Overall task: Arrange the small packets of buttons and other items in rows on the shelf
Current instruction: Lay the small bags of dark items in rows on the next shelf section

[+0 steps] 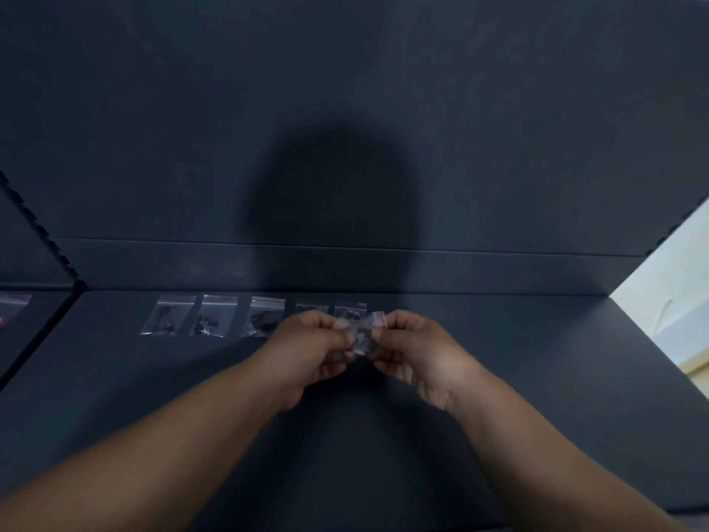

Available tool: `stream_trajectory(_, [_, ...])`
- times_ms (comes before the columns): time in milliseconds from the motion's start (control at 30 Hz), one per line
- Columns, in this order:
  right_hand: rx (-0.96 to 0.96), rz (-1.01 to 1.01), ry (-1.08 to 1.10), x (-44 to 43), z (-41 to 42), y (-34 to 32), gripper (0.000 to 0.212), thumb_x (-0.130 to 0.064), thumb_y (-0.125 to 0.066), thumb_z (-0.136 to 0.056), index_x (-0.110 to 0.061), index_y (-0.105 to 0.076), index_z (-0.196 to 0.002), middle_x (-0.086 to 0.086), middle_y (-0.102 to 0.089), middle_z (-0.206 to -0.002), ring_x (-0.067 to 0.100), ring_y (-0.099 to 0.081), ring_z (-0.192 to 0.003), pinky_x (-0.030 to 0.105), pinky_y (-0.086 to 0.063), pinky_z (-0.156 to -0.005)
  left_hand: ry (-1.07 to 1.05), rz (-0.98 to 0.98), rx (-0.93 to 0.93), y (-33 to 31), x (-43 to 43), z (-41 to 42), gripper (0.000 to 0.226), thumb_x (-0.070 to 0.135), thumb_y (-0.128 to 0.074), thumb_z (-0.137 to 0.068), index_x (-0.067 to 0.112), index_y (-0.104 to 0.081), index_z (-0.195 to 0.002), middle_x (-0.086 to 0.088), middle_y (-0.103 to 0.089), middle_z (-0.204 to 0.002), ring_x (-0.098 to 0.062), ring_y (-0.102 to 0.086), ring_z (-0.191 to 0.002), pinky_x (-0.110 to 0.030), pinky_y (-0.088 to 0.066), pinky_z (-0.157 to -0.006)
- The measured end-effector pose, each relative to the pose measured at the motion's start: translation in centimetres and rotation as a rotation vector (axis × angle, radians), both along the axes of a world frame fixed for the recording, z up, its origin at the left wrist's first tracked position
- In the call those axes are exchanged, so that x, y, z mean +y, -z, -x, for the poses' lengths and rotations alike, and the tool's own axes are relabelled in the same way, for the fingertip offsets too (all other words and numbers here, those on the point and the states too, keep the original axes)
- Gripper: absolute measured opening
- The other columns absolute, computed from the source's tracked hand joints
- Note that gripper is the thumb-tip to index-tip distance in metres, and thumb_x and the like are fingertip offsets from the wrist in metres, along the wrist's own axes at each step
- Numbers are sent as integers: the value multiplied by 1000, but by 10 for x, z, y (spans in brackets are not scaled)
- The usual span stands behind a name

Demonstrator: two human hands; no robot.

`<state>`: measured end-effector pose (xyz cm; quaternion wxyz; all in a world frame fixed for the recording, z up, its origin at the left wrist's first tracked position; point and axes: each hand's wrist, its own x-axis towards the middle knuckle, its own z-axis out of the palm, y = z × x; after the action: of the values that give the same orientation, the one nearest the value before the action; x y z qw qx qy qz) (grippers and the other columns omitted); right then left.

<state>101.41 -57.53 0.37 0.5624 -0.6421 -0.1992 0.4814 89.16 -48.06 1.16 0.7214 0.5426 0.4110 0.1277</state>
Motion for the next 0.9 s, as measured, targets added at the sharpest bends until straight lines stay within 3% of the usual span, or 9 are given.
stream_trajectory(100, [-13, 26, 28, -5, -10, 0, 18, -5, -50, -94, -15, -55, -80, 4, -65, -72, 13, -63, -61, 26, -53, -62, 142, -136, 107, 2, -8, -5, 12, 9, -66, -84, 17, -57, -81, -9, -71, -79, -17, -65, -69, -25, -49, -59])
stream_trajectory(200, [-246, 134, 83, -4, -25, 2, 23, -3, -48, -94, -16, -56, -77, 1, -59, -65, 6, -54, -46, 19, -47, -50, 239, -442, 236, 7, -13, -9, 10, 18, -67, -84, 21, -59, -81, 0, -67, -81, -11, -61, -72, -22, -47, -62])
stream_trajectory(300, [-446, 183, 112, 6, -43, 7, 27, 0, -48, -92, -17, -60, -76, 1, -58, -66, 8, -50, -52, 14, -41, -42, 290, -825, 375, 11, -10, -7, 10, 26, -63, -87, 24, -62, -96, 7, -62, -95, -10, -59, -90, -24, -47, -80])
stream_trajectory(367, [-521, 192, 83, 14, -49, 11, 21, -2, -48, -93, -14, -64, -96, 6, -65, -88, 14, -59, -70, 19, -48, -58, 342, -1061, 428, 14, -7, -5, 22, 27, -57, -90, 23, -59, -112, 6, -55, -108, -14, -51, -108, -26, -43, -92])
stream_trajectory(467, [-948, 318, 31, 11, -49, 20, 42, -8, -48, -94, -13, -47, -135, 7, -50, -136, 22, -51, -120, 23, -38, -97, 480, -1275, 512, 20, -3, -4, 41, 26, -48, -93, 21, -46, -134, 1, -41, -140, -20, -33, -132, -31, -28, -110])
stream_trajectory(533, [-1177, 285, 10, 0, -37, 23, 45, -10, -46, -94, -11, -43, -139, 8, -43, -143, 22, -42, -131, 20, -28, -106, 582, -1340, 584, 26, -1, -4, 55, 28, -43, -96, 19, -26, -147, 0, -18, -157, -21, -12, -145, -34, -10, -118])
stream_trajectory(633, [-1308, 249, -207, -17, -21, 33, 45, -18, -43, -96, -14, -39, -142, 5, -33, -151, 19, -31, -139, 16, -16, -110, 707, -1349, 636, 32, -1, -6, 60, 32, -36, -99, 17, -12, -151, -1, 3, -161, -19, 7, -147, -37, 5, -119])
stream_trajectory(800, [-1350, 391, -411, -29, -18, 44, 58, -37, -33, -100, -16, -15, -150, 2, -6, -160, 16, -6, -146, 29, -3, -119, 779, -1302, 633, 37, -5, -11, 63, 37, -33, -100, 16, -5, -152, -3, 6, -161, -18, 3, -147, -32, 4, -117])
stream_trajectory(900, [-1387, 406, -473, -26, -25, 44, 61, -41, -31, -99, -17, -11, -151, 2, -2, -160, 16, -2, -147, 29, 3, -118, 782, -1304, 624, 35, -9, -14, 65, 39, -35, -99, 15, -7, -152, -3, 2, -160, -19, -1, -147, -33, 1, -117])
